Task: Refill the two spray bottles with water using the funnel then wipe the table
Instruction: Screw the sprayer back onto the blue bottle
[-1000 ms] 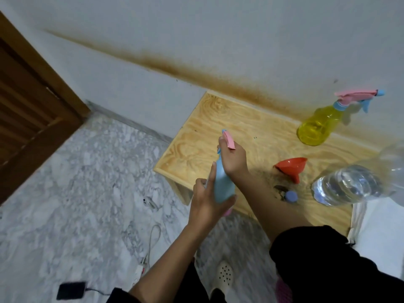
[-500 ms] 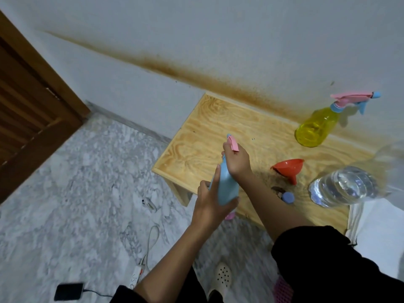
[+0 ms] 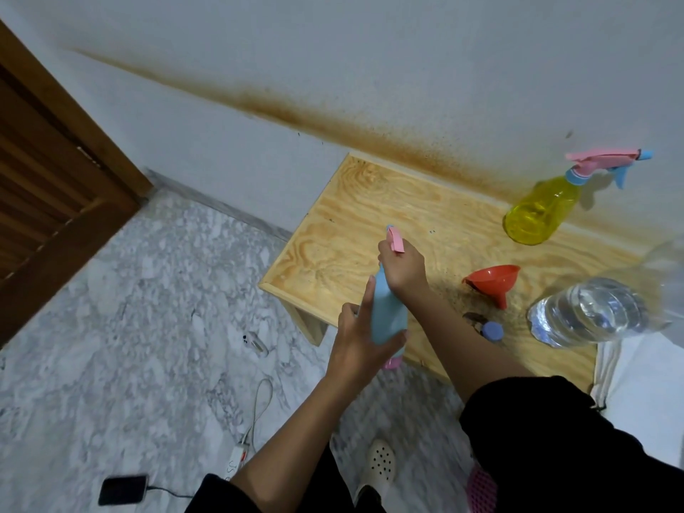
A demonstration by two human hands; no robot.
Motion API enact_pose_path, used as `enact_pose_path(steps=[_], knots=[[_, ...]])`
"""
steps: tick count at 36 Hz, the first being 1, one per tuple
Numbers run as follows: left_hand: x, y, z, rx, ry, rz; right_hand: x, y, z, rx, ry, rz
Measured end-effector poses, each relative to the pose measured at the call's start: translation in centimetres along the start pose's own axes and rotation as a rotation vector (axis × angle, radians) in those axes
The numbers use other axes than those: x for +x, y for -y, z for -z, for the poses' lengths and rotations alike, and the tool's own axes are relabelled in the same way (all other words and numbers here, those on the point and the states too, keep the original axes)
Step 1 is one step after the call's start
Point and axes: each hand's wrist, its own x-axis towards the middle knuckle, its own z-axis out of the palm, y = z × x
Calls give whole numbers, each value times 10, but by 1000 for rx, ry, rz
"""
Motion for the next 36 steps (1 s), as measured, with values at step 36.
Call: enact_pose_path(steps=[36], knots=[[13,-32,16,-174,80,-138,-26,19,66,10,203,151]])
